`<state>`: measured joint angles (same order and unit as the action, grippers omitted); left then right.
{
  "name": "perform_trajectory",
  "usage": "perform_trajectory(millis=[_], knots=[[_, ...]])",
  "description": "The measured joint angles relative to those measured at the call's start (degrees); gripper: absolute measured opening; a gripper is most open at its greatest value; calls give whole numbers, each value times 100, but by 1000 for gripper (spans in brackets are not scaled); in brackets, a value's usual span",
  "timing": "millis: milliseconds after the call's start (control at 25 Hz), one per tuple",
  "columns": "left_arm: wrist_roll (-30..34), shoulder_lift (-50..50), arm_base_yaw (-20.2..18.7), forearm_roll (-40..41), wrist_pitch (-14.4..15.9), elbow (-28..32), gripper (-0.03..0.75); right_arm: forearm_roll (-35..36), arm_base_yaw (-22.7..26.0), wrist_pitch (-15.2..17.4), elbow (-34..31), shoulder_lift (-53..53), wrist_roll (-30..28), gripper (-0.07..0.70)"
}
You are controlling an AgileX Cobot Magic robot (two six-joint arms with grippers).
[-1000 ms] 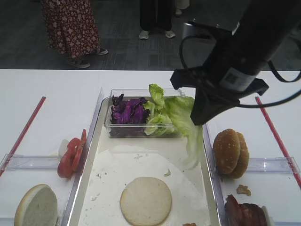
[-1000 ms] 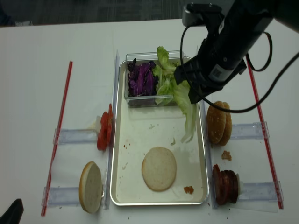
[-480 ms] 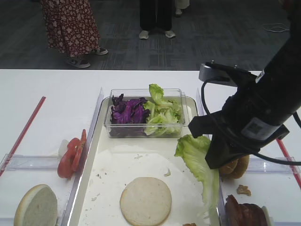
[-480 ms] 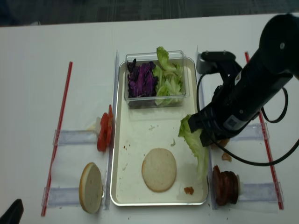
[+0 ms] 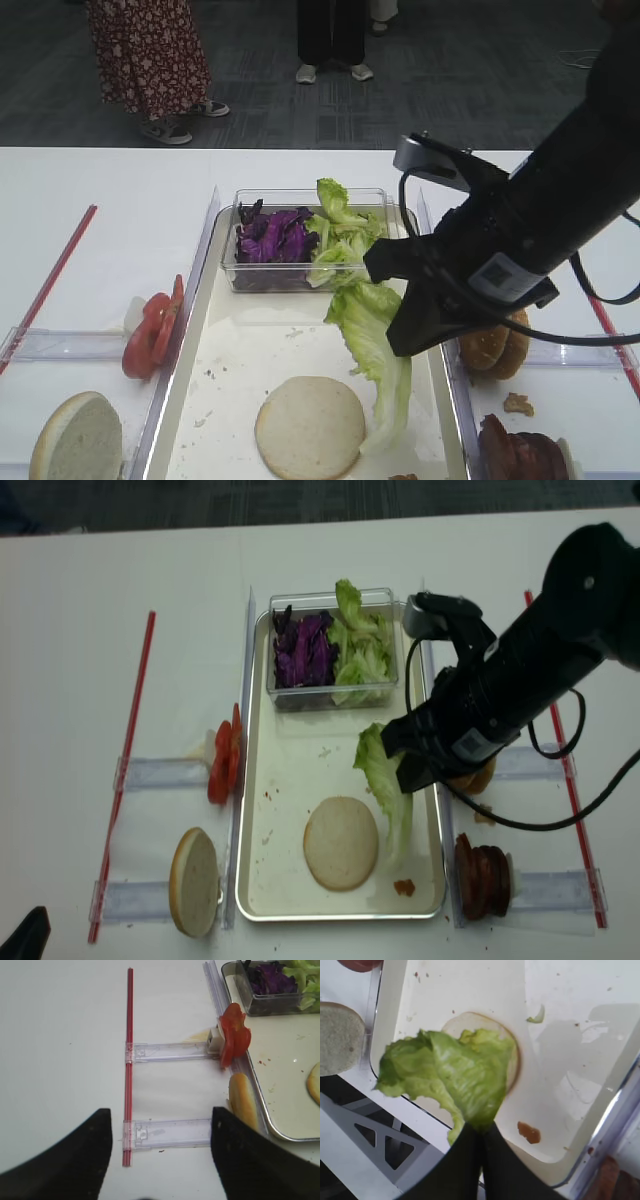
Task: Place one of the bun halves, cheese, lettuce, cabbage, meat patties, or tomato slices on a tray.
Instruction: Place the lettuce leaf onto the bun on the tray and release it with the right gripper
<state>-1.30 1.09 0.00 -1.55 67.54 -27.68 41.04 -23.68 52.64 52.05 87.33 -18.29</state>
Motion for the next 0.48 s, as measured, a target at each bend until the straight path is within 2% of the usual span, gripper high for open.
perform_trajectory(millis=[480], knots=[[0, 0, 0, 0, 0, 0, 412, 229, -856, -605, 0, 665, -134, 34]])
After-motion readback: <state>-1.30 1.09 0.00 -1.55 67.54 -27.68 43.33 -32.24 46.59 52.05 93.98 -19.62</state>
